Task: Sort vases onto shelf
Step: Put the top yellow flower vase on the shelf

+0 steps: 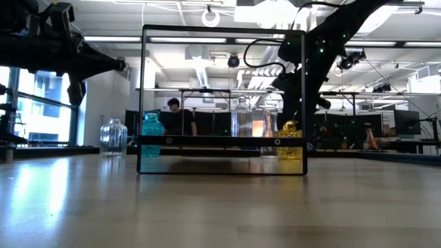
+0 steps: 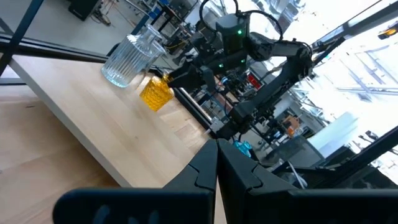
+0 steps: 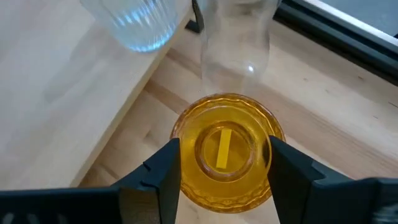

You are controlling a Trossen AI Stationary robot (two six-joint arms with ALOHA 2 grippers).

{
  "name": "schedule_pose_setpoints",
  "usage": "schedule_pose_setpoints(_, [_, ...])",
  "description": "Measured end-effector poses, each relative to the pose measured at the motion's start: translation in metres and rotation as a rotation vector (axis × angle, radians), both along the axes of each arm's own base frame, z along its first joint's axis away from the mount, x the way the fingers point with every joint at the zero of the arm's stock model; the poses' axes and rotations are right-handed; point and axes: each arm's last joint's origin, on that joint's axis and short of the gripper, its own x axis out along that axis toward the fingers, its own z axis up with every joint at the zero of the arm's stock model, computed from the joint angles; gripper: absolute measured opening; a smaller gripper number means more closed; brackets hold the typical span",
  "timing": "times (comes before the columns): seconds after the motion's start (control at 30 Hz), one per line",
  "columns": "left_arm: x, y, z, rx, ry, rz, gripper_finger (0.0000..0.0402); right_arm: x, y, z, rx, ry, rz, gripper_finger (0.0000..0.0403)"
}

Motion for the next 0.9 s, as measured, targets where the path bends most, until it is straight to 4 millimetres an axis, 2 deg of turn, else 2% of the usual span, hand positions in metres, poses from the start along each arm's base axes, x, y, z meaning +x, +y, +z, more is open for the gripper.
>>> schedule_pose_setpoints(0.33, [0.0,0.0,0.0,0.0,0.001,0.0,0.0001,0.008,-0.007,0.041,-0.07,0.026,0.034,0.0163])
schedule_pose_setpoints(0.9, [0.0,0.0,-0.001,0.042,0.022,0.001,0.0001,0.023,0.027,0.042,0.002,0.043,0.101,0.0163])
